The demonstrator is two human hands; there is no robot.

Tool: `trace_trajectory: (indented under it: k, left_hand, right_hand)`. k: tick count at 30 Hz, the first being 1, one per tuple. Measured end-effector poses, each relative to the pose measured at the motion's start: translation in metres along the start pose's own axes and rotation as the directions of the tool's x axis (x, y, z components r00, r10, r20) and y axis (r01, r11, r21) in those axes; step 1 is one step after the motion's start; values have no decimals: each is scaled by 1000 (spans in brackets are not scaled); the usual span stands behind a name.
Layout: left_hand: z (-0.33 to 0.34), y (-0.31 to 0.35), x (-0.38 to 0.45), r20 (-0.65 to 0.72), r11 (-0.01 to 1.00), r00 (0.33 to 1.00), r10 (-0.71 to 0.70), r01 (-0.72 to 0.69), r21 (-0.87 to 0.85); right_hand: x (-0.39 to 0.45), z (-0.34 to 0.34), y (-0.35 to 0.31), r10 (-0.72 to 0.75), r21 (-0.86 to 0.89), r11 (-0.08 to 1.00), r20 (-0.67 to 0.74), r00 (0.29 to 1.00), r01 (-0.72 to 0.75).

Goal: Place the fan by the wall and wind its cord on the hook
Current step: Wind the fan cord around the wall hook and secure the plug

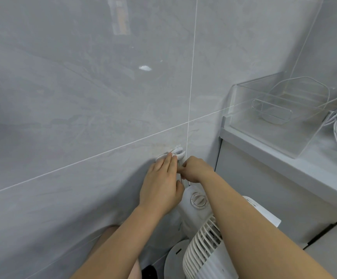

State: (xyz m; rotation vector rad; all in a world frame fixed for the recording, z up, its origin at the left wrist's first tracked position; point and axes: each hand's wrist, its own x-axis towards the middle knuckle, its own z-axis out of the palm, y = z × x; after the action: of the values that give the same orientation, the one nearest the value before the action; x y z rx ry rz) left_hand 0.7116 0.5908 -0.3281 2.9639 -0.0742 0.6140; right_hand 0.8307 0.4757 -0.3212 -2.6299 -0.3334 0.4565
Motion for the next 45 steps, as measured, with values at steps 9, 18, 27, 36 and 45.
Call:
trace_trajectory:
  k: [9, 18, 27, 36, 45]
  left_hand:
    - [-14, 5, 3, 65, 999, 997, -35, 34, 12]
    - [-17, 5, 2, 47, 986, 998, -41, 33, 163]
    - [-18, 3, 1, 39, 986, 997, -60, 53, 160]
    - [-14, -5, -3, 11, 996, 999, -46, 45, 77]
    - [-10, -7, -3, 4, 997, 999, -45, 45, 66]
  right_hand:
    - [-18, -16, 0, 1, 157, 987, 154, 988, -26]
    - [-7, -26, 22, -1, 321, 946, 110, 994, -35]
    - [5, -24, 4, 54, 481, 876, -167, 985, 34]
    - [1, -31, 1, 43, 587, 809, -124, 991, 38]
    - [-6, -33, -1, -3, 624, 779, -97, 995, 63]
